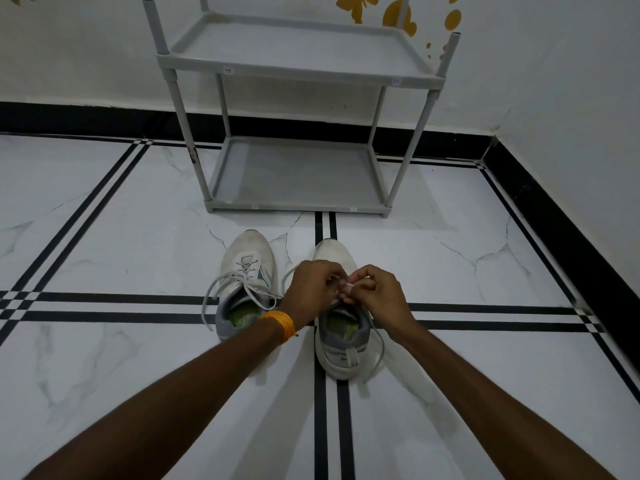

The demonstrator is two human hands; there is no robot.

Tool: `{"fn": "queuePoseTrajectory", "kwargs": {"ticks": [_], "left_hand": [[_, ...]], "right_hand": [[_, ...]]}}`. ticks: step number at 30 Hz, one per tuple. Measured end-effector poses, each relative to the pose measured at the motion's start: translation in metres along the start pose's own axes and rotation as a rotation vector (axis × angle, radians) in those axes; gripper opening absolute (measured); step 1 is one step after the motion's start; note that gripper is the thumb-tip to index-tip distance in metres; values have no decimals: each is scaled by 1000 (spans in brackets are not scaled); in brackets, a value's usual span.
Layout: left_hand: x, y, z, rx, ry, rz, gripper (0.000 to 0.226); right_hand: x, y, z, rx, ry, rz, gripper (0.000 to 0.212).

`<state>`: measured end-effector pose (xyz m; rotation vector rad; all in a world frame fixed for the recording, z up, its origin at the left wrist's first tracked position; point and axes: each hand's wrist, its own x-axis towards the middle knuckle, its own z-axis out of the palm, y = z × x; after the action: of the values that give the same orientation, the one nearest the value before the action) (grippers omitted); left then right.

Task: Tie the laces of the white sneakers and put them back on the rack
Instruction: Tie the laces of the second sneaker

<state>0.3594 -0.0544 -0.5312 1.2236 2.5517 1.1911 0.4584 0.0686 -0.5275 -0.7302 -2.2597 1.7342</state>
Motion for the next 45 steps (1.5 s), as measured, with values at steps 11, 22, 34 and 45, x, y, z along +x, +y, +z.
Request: {"fn": "queuePoseTrajectory", "kwargs": {"ticks": [11,22,34,45], "left_hand": [[9,-12,-13,82,-290,-162,21],[20,8,-24,-577,-446,-730,22],[18,-4,-28,-767,-161,-788,12],[-7,-33,-21,-268,-55,-530,4]], "right_hand": [[-3,12,7,49,247,52,8],[0,1,-3,-453,138,-277,27],[15,9,-15,-1035,-19,-603,11],[-9,49,-32,-669,-30,-239,27]]}}
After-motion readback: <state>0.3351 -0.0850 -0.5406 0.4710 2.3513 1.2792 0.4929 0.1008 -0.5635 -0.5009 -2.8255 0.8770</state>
